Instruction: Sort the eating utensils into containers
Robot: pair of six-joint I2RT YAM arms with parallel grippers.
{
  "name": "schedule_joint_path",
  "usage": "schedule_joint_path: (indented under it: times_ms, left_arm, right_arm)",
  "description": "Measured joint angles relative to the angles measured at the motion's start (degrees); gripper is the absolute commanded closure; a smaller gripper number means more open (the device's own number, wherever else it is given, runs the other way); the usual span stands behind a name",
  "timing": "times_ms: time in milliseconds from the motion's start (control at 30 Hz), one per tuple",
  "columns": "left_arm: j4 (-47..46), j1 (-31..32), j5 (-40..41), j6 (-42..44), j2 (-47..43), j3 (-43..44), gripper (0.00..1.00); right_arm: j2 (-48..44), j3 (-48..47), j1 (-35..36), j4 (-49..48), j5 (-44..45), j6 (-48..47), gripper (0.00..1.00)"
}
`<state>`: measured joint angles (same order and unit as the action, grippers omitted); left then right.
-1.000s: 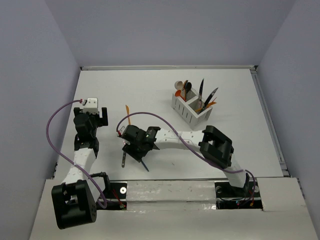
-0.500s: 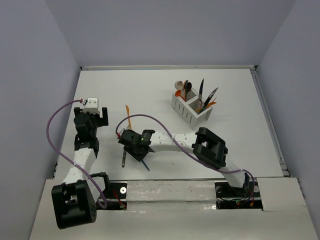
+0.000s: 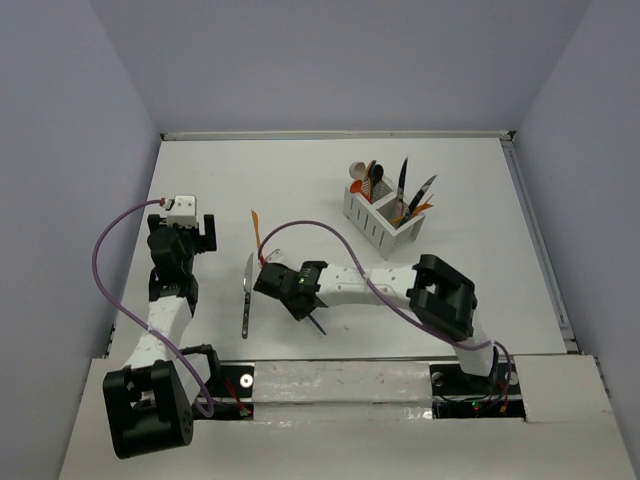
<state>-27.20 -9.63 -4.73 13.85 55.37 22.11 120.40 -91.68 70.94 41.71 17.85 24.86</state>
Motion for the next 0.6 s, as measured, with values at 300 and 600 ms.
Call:
schedule_joint_path:
  times_ms: [300,600]
  left_arm:
    - [0.0,-0.1,-0.1,0.0,0.0,0.0,0.01]
    - [0.0,-0.1,-0.4,0.0,-0.4,0.0,0.01]
  right_arm:
    - [-31.5,13.8,-8.0,-15.5,8.9,2.0,1.0]
    - [-51.2,40.6,-23.9,-69.7,33.8,-9.0,1.0]
